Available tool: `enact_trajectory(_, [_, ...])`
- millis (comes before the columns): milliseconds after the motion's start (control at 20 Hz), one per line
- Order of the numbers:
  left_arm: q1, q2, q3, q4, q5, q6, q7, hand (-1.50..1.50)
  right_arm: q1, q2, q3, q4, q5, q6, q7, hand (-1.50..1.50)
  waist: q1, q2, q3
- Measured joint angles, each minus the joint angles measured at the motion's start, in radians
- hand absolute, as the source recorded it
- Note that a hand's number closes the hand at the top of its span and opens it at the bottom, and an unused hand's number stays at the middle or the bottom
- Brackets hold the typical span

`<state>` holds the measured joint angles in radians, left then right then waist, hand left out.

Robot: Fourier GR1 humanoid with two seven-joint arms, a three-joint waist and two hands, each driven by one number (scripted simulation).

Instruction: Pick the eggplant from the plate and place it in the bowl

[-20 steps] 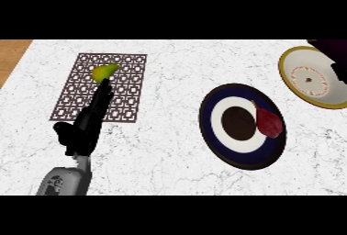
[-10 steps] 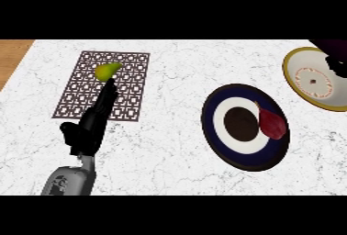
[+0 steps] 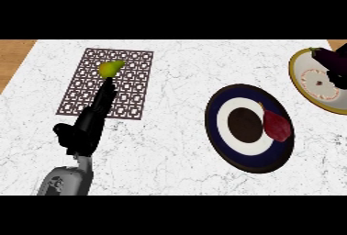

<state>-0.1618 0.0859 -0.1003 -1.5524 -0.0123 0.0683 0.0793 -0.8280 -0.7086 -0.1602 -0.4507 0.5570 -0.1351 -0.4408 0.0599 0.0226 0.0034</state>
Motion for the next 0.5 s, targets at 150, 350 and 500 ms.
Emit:
enact_trajectory(150, [0.004, -0.006, -0.01, -0.013, -0.009, 0.007, 0.008, 0.0, -0.002, -0.025, -0.027, 0.093, -0.021, 0.067, -0.048, -1.5, 0.0, 0.001, 0.001])
enact_trajectory(350, [-0.006, -0.007, -0.009, -0.017, -0.008, 0.004, 0.019, 0.0, -0.026, -0.024, -0.032, 0.177, -0.027, 0.165, -0.1, -1.5, 0.007, 0.004, 0.002])
enact_trajectory(500, [-0.021, -0.016, -0.008, -0.005, -0.012, 0.012, 0.021, 0.0, -0.038, -0.028, -0.055, 0.215, -0.049, 0.224, -0.169, -1.5, 0.003, 0.005, 0.002])
